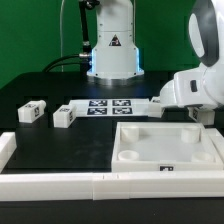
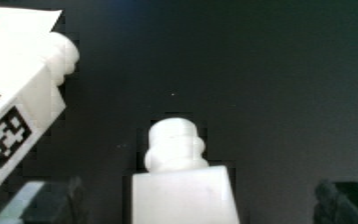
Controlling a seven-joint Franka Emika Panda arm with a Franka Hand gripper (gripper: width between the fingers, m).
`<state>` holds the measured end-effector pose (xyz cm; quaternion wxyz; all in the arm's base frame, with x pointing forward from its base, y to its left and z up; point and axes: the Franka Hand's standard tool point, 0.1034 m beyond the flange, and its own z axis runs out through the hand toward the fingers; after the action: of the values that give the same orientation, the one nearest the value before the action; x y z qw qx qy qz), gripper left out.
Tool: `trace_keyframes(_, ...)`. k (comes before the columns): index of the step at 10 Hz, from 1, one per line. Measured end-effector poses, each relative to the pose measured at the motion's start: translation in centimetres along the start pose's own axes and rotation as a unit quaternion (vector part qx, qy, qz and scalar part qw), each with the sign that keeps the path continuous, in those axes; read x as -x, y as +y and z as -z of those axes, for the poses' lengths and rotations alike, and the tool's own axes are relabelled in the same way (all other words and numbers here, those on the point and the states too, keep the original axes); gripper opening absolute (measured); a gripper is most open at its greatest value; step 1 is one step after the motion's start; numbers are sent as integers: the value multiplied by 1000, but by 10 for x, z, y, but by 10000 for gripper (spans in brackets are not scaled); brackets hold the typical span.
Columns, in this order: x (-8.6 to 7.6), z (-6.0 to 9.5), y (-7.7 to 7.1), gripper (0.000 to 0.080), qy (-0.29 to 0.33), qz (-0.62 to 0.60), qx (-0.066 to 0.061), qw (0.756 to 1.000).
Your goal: Assemble one leg
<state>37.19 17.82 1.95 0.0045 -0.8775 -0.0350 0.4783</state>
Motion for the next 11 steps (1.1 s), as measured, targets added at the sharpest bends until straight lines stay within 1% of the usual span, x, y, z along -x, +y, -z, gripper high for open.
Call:
trace_keyframes(2, -3, 2, -1, 648, 2, -5, -1, 1000)
trace_keyframes(3, -5, 10, -3, 648, 9, -8, -1, 1000)
trace_keyframes(4, -6, 14, -6, 648, 13, -9, -1, 1000)
trace_keyframes(6, -8, 15, -6, 648, 18, -7, -2, 1000)
trace_keyframes(7, -10, 13, -5, 648, 25, -8, -3, 1000)
trace_keyframes(8, -13, 3, -3, 648, 40, -5, -4, 999)
trace_keyframes(9, -10, -9, 1, 648, 45, -8, -3, 999)
trace_keyframes(10, -8, -13, 1, 648, 43, -9, -2, 999)
trace_keyframes(11, -9, -13, -1, 648, 43, -8, -1, 999)
